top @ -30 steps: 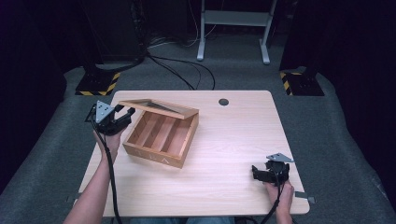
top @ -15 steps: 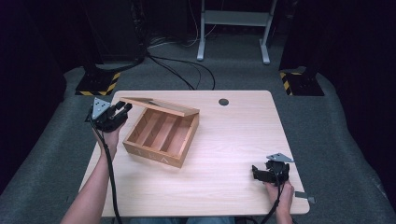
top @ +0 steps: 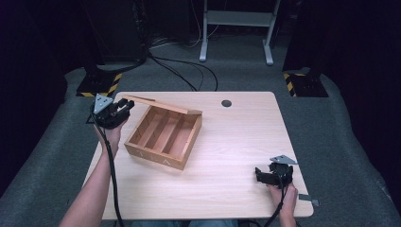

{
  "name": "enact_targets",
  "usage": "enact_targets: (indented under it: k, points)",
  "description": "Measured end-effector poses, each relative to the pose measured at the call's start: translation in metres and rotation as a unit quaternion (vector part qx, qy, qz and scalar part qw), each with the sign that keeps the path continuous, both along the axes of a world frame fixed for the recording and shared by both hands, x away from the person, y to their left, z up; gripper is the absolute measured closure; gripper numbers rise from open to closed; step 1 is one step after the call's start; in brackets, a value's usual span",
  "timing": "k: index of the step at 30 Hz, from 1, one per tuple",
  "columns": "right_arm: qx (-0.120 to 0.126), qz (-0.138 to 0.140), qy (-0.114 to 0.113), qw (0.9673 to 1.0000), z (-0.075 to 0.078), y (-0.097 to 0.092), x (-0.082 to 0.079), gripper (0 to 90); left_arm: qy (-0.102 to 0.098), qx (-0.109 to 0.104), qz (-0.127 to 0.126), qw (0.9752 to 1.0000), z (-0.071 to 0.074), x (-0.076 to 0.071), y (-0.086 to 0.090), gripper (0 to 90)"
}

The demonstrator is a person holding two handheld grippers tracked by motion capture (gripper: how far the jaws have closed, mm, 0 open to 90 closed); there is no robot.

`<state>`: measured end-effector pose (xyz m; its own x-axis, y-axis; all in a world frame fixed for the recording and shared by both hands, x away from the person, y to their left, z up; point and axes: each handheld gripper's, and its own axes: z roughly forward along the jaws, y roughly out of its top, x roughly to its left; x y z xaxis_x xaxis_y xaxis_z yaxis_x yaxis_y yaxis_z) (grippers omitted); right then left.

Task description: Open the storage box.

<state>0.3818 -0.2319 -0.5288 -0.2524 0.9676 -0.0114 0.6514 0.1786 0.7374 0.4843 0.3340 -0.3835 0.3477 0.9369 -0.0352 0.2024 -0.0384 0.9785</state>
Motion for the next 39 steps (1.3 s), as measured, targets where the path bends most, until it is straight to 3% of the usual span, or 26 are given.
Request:
enact_targets:
  k: [39]
  points:
    - [0.001,0.000,0.000,1.0000,-0.0001,-0.0001,0.0001,8.9,0.004,-0.006,0.001,1.0000,0.0023,0.0024,-0.0004,66.0]
